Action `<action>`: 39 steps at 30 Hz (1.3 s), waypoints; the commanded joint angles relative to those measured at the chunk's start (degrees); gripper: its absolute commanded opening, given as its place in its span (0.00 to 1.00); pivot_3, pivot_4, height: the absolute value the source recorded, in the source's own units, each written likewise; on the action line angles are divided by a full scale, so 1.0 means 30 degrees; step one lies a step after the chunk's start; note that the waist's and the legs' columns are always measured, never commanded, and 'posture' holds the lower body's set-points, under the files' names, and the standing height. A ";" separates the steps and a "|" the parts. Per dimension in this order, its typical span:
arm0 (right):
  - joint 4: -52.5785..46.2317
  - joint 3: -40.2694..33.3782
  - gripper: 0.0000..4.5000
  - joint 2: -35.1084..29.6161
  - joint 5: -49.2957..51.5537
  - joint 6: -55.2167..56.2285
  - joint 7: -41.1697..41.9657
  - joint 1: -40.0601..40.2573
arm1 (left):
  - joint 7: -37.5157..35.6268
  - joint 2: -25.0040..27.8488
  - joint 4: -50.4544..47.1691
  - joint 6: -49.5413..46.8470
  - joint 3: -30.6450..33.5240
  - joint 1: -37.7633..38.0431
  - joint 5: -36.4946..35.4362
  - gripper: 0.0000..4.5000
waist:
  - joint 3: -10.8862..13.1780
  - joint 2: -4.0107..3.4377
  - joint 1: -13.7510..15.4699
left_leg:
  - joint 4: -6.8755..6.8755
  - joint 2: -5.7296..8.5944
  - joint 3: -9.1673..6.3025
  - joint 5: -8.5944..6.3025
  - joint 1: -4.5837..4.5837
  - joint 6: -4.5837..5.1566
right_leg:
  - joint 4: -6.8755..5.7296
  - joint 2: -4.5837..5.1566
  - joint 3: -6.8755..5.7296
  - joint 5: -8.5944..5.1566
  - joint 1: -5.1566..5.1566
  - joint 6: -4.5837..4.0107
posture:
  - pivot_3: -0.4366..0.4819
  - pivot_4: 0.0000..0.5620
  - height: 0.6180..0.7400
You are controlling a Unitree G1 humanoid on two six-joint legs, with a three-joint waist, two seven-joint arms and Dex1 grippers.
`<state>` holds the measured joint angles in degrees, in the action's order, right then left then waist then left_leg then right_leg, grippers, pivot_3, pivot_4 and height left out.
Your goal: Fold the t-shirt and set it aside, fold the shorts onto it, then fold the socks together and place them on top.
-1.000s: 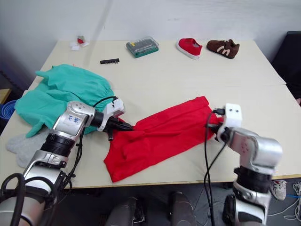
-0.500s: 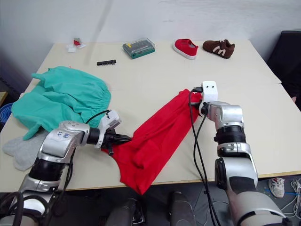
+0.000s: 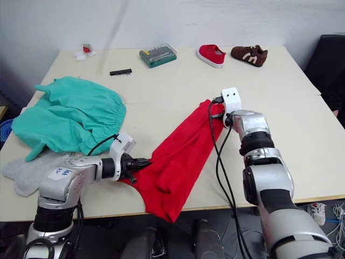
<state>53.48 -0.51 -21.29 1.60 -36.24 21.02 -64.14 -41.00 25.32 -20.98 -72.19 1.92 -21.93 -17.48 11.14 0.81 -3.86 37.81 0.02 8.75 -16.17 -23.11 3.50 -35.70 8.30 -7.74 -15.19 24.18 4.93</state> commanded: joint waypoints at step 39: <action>-2.7906 -0.7514 1.00 -0.0470 2.4453 -1.8754 -0.8165 1.7674 | -0.4977 -0.5520 3.2178 1.6295 -0.2731 -1.8622 0.5069 0.96 | 0.0035 -0.0003 0.1263 | -0.0193 0.0003 -0.0015 0.0059 -0.0149 0.0182 | 0.0217 0.0010 -0.0109 0.0001 0.0120 -0.0018 | 0.48 0.27 1.00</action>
<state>-30.89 -24.04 -22.20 70.96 -91.32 -1.88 -12.63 -56.20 9.54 75.11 -23.62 -6.88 -76.29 -3.21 11.25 0.80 -0.07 37.23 0.03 8.71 -15.99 -23.56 4.04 -35.05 8.33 -8.07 -15.19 24.54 4.87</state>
